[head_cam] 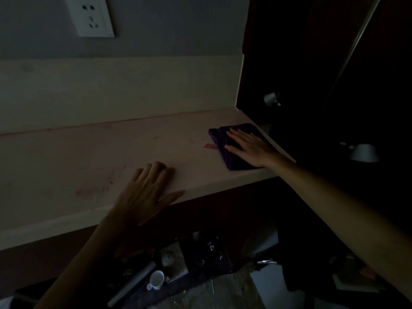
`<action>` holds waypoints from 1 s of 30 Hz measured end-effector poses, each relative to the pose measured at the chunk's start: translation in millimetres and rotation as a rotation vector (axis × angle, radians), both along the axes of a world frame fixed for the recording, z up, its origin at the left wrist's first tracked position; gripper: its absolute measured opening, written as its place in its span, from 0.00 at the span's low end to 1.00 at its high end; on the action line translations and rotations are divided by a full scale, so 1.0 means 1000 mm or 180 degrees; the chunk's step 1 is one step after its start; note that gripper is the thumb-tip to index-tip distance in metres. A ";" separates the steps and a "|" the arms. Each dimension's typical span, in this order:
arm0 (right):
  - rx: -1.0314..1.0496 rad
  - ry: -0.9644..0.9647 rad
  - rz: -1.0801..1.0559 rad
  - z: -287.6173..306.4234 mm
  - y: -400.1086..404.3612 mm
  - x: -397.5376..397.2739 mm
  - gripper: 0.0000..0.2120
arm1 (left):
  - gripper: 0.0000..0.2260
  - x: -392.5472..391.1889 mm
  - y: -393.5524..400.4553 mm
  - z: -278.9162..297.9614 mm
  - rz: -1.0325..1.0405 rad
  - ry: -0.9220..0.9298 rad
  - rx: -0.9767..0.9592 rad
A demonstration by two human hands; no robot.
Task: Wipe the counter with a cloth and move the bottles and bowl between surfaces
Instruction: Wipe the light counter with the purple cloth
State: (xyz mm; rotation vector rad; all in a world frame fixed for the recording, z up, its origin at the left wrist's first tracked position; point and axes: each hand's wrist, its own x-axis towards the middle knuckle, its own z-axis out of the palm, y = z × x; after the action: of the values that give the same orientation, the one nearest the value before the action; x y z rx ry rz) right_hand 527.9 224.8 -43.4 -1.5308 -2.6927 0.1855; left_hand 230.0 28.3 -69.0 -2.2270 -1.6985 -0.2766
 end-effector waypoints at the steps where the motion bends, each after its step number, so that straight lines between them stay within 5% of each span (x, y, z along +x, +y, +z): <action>1: 0.0028 -0.0015 -0.0059 0.000 0.001 0.011 0.37 | 0.32 0.000 0.002 0.000 0.0012 0.0019 0.0013; 13: 0.0103 0.0057 -0.0163 -0.002 0.003 0.035 0.35 | 0.34 0.003 0.005 -0.001 0.0159 0.0081 0.0053; 19: 0.1045 0.1943 0.0150 -0.022 -0.067 -0.004 0.18 | 0.34 0.005 -0.002 0.003 0.0302 -0.0148 0.0012; 23: 0.1098 0.2682 0.0945 -0.056 -0.159 -0.062 0.13 | 0.22 0.012 -0.036 -0.002 0.0275 -0.1205 0.0065; 27: 0.0133 0.3144 0.1117 -0.128 -0.236 -0.109 0.11 | 0.07 0.010 -0.139 -0.040 0.0562 -0.1890 0.0785; 30: -0.1228 0.2529 0.1098 -0.223 -0.289 -0.127 0.11 | 0.06 -0.011 -0.234 -0.127 0.1820 -0.2750 0.0470</action>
State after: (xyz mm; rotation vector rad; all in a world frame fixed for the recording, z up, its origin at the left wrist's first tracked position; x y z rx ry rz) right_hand 401.2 -64.5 -266.7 -0.7510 -2.2772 1.1075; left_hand 219.0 -205.8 -196.1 -1.4739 -2.5167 -1.2866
